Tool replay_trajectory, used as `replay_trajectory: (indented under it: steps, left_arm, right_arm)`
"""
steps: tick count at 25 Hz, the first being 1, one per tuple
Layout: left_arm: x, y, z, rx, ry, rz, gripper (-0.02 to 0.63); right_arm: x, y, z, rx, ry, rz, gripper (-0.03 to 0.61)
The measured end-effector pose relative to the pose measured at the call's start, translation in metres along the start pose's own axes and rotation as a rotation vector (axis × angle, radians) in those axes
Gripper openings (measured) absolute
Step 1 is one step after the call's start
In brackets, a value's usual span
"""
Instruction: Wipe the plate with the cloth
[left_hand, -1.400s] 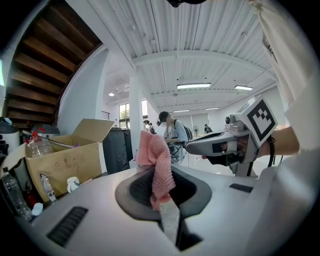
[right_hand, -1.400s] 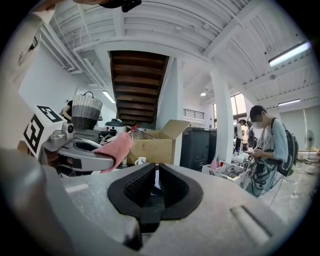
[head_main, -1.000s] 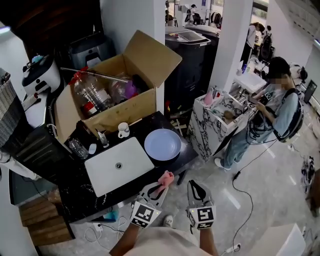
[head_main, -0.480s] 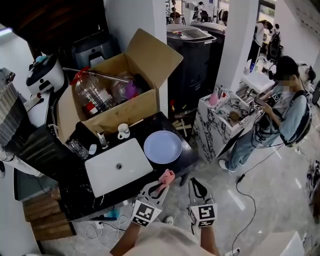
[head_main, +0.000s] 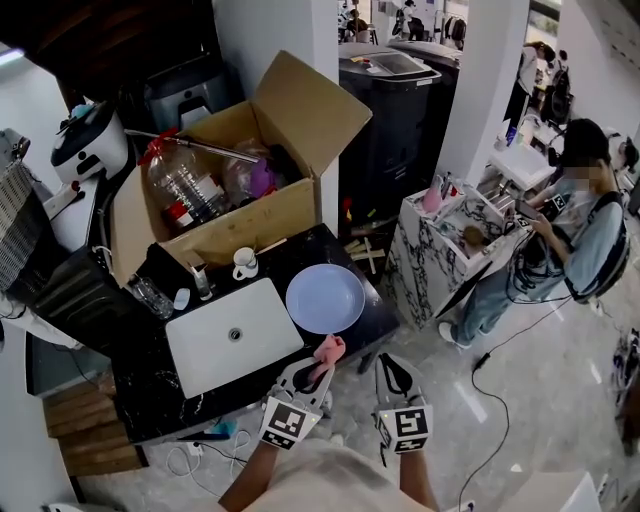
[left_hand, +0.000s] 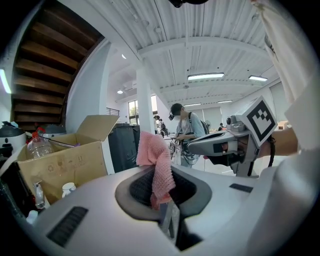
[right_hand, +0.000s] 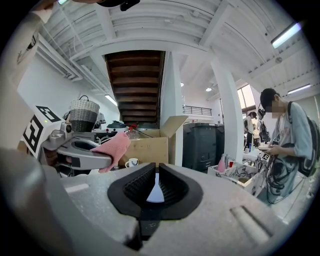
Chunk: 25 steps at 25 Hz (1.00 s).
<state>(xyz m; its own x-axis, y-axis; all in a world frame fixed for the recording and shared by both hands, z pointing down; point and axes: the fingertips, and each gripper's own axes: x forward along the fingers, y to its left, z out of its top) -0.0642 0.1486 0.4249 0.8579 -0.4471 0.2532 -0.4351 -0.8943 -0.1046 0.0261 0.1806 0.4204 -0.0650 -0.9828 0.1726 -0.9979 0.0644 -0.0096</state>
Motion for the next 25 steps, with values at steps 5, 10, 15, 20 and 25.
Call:
replay_trajectory:
  steps: [5, 10, 15, 20, 25]
  left_arm:
    - [0.016, 0.020, -0.001, -0.010, 0.001, 0.007, 0.034]
    - [0.038, 0.045, -0.005, -0.018, 0.005, 0.006, 0.034]
    - [0.059, 0.070, -0.008, -0.022, 0.018, -0.002, 0.034]
    - [0.079, 0.096, -0.010, -0.036, 0.037, -0.008, 0.034]
    - [0.099, 0.116, -0.022, -0.054, 0.059, -0.013, 0.034]
  right_arm:
    - [0.023, -0.006, 0.002, -0.005, 0.010, 0.006, 0.026]
    - [0.053, -0.015, 0.003, -0.012, 0.019, 0.004, 0.026]
    - [0.085, -0.023, 0.003, -0.013, 0.040, 0.005, 0.026]
    - [0.117, -0.029, 0.007, -0.013, 0.057, 0.014, 0.026]
    - [0.146, -0.037, -0.004, -0.007, 0.089, 0.017, 0.026]
